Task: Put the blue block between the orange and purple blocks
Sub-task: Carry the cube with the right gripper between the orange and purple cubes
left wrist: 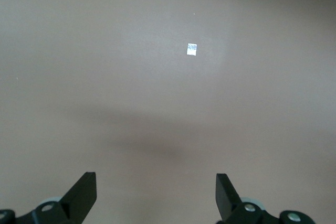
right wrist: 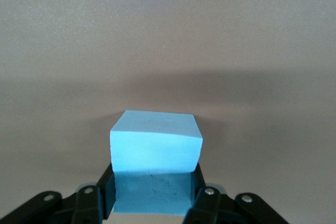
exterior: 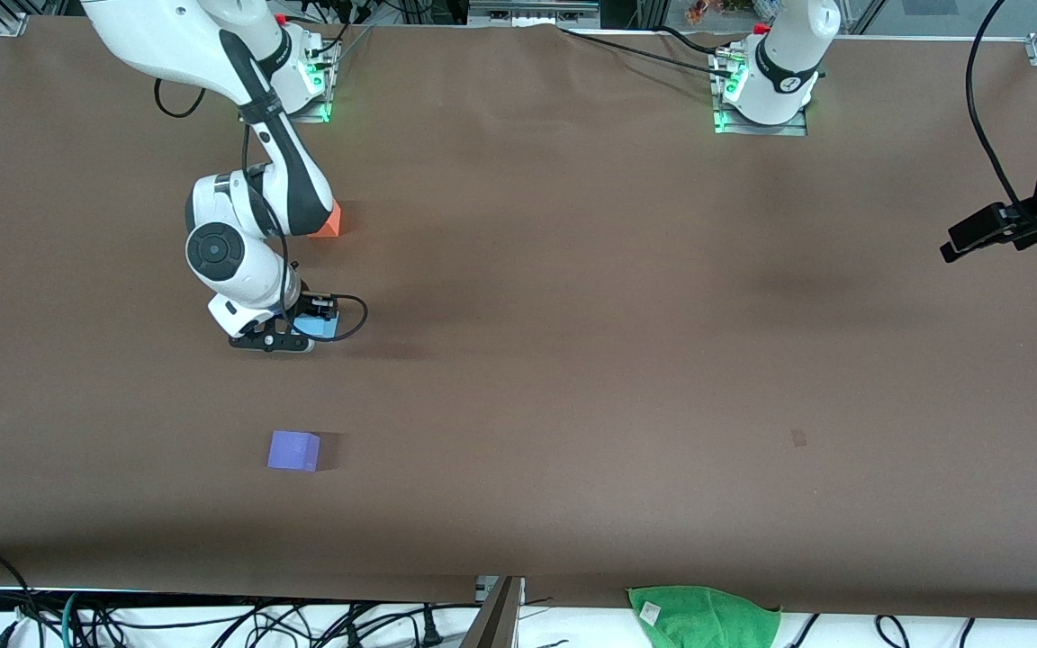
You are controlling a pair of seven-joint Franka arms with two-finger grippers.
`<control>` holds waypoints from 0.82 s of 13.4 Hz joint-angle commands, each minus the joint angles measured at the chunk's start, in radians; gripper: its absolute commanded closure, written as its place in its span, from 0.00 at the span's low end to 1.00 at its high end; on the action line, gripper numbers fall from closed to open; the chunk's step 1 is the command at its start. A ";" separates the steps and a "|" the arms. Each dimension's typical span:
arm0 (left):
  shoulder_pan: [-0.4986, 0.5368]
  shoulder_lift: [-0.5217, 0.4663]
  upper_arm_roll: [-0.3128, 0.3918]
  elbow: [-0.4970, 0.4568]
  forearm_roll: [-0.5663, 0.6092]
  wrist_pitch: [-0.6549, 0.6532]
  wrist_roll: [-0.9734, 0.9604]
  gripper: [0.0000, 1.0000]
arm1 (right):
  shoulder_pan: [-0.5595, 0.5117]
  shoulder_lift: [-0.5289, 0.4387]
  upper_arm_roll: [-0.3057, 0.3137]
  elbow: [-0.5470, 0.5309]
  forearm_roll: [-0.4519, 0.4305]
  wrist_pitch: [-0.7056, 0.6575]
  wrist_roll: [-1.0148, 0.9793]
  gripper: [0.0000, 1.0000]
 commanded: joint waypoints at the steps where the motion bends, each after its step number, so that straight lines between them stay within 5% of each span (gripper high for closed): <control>1: -0.002 0.012 0.008 0.028 -0.027 -0.004 -0.003 0.00 | -0.001 -0.035 0.003 -0.047 -0.003 0.024 -0.049 0.42; 9: -0.002 0.028 0.009 0.026 -0.044 0.020 -0.003 0.00 | -0.004 -0.027 -0.019 -0.047 -0.003 0.035 -0.093 0.42; 10: -0.002 0.031 0.009 0.026 -0.044 0.028 -0.003 0.00 | -0.004 -0.027 -0.022 -0.044 -0.003 0.035 -0.093 0.30; 11: -0.002 0.031 0.009 0.026 -0.044 0.030 -0.003 0.00 | -0.005 -0.029 -0.023 -0.033 -0.002 0.032 -0.095 0.00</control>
